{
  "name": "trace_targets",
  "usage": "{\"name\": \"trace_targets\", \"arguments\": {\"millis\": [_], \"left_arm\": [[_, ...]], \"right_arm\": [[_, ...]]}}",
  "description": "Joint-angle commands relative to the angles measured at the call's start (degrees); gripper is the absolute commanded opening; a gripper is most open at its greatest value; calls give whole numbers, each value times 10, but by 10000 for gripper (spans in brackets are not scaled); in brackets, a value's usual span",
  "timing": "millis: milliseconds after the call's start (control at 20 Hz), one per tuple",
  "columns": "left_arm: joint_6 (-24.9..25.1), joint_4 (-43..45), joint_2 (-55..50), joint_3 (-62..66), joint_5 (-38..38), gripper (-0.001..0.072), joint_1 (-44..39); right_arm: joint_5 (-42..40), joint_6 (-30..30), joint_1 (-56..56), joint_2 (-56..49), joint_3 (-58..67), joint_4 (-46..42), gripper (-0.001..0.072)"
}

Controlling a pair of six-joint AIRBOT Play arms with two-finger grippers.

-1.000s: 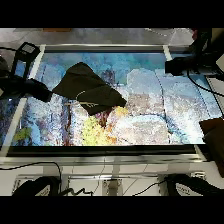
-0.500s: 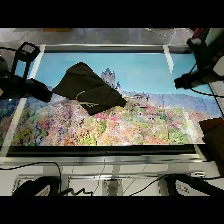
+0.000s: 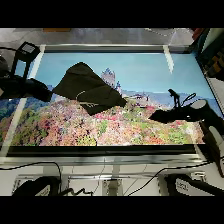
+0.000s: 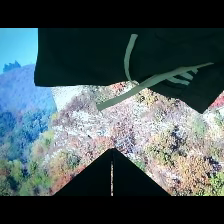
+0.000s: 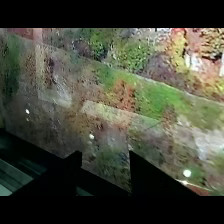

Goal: Fold the clothes and pants, and hang the long-sleeved shirts on hangers.

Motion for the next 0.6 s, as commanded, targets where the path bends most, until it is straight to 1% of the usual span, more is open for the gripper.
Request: {"name": "trace_targets", "arguments": {"millis": [0, 100, 150, 200, 250, 350, 550], "left_arm": [[0, 0, 0, 0, 2, 3, 0], [0, 0, 0, 0, 2, 3, 0], [0, 0, 0, 0, 2, 3, 0], [0, 0, 0, 0, 2, 3, 0], [0, 0, 0, 0, 2, 3, 0], [0, 0, 0, 0, 2, 3, 0], [0, 0, 0, 0, 2, 3, 0]], "right_arm": [[-153, 17, 70, -25, -48, 126, 357], [-181, 17, 102, -60, -23, 187, 359], [-179, 17, 110, -82, -3, 202, 364], [-166, 17, 114, -108, 21, 212, 417], [-144, 17, 115, -132, 45, 217, 420], [-110, 15, 117, -180, 96, 216, 496], [-90, 17, 117, -256, 175, 217, 495]]}}
